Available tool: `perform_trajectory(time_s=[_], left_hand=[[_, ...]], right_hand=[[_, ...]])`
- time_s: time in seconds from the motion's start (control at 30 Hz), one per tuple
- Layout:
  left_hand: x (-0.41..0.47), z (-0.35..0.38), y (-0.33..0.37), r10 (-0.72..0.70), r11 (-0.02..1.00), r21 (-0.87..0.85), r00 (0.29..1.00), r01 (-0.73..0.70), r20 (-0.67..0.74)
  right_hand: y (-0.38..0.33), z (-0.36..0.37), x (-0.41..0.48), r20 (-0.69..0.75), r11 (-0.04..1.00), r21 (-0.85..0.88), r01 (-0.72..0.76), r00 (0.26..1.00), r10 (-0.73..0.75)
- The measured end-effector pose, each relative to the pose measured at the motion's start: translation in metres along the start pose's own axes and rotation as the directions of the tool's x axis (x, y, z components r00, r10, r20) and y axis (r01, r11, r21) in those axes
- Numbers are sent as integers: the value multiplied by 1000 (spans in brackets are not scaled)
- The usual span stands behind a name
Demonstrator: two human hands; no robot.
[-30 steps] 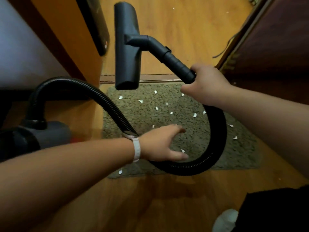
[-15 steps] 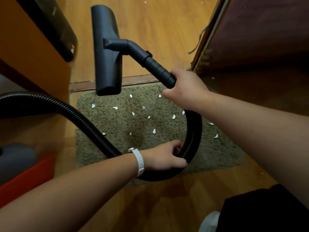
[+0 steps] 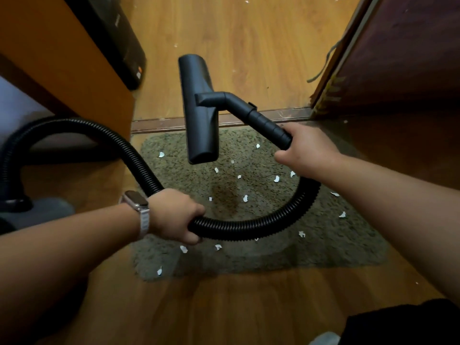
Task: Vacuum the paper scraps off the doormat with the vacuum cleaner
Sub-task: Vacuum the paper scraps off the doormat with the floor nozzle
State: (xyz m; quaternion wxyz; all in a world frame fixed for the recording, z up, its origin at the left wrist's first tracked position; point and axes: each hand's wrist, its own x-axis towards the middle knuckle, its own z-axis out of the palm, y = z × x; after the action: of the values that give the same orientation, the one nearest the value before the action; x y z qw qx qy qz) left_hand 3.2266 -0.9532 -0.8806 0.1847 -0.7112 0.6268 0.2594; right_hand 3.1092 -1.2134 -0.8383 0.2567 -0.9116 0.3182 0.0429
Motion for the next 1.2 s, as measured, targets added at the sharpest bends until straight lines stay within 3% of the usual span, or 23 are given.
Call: perform_trajectory(time_s=[0.13, 0.33, 0.47, 0.67, 1.2], left_hand=[[-32, 46, -21, 27, 1000, 2, 987, -27, -160], [-46, 75, -46, 75, 996, 53, 978, -66, -194], [-52, 95, -45, 114, 993, 22, 964, -112, -239], [-63, 110, -57, 99, 995, 38, 922, -92, -375], [-97, 150, -103, 62, 996, 75, 969, -45, -241]], right_hand=[[-11, 26, -1, 67, 1000, 23, -17, 998, 16], [-31, 59, -37, 213, 986, -166, -5, 976, 41], [-40, 63, -46, 194, 963, -270, 14, 980, 40], [-53, 82, -43, 168, 957, -291, -10, 984, 61], [-106, 150, -54, 228, 966, -252, 56, 974, 3]])
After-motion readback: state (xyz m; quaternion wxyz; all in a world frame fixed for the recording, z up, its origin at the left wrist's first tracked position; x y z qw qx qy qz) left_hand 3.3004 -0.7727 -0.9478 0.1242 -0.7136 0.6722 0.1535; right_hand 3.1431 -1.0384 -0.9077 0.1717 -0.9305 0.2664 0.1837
